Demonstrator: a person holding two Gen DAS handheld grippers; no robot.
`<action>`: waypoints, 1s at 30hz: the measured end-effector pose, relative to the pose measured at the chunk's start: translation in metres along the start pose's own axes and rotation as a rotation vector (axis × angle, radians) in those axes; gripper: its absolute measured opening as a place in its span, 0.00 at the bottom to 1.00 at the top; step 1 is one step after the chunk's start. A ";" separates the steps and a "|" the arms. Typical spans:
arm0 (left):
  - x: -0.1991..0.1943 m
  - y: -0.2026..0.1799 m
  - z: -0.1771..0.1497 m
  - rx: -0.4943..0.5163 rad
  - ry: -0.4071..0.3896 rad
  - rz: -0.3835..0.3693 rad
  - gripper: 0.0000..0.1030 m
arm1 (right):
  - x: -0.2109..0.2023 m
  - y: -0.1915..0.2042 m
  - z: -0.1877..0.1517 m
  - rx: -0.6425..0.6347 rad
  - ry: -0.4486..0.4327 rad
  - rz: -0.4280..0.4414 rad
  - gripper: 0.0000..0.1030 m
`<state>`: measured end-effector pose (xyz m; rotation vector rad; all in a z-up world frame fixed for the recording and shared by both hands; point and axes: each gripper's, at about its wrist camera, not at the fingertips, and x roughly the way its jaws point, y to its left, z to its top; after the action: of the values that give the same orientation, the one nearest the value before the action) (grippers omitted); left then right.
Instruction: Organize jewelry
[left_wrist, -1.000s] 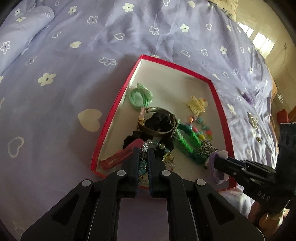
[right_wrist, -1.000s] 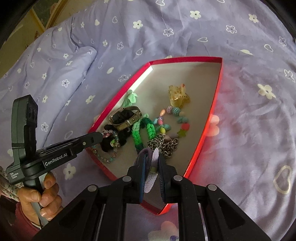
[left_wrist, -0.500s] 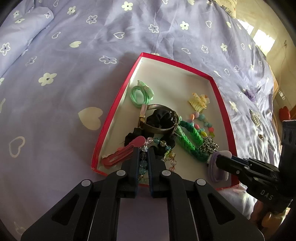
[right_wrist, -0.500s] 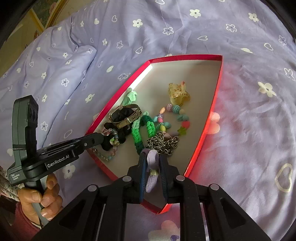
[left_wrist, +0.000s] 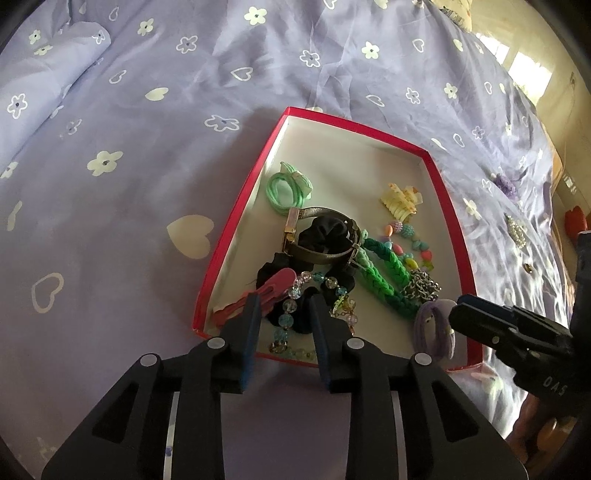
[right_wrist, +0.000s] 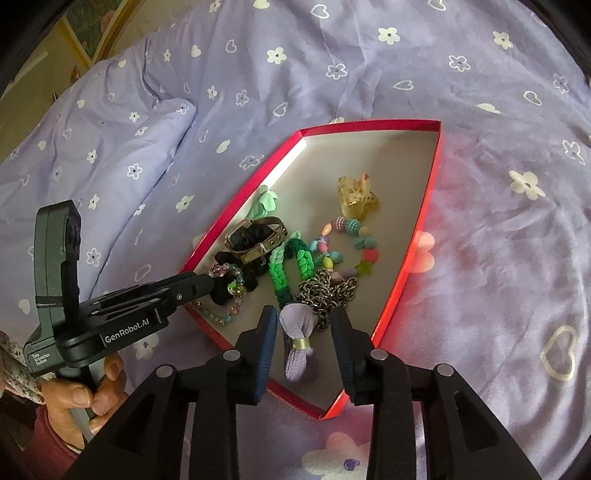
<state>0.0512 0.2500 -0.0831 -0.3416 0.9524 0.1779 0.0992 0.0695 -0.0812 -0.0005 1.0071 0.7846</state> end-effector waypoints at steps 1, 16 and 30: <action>-0.001 0.000 0.000 0.002 -0.002 0.004 0.28 | -0.002 -0.001 0.000 0.004 -0.003 0.003 0.35; -0.041 -0.002 -0.019 -0.039 -0.046 0.019 0.75 | -0.048 -0.009 -0.009 0.054 -0.125 0.054 0.67; -0.077 -0.016 -0.053 -0.051 -0.082 0.028 0.90 | -0.074 -0.007 -0.047 0.101 -0.180 0.090 0.84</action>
<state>-0.0284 0.2163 -0.0451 -0.3654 0.8727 0.2404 0.0466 0.0044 -0.0537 0.2009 0.8794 0.8002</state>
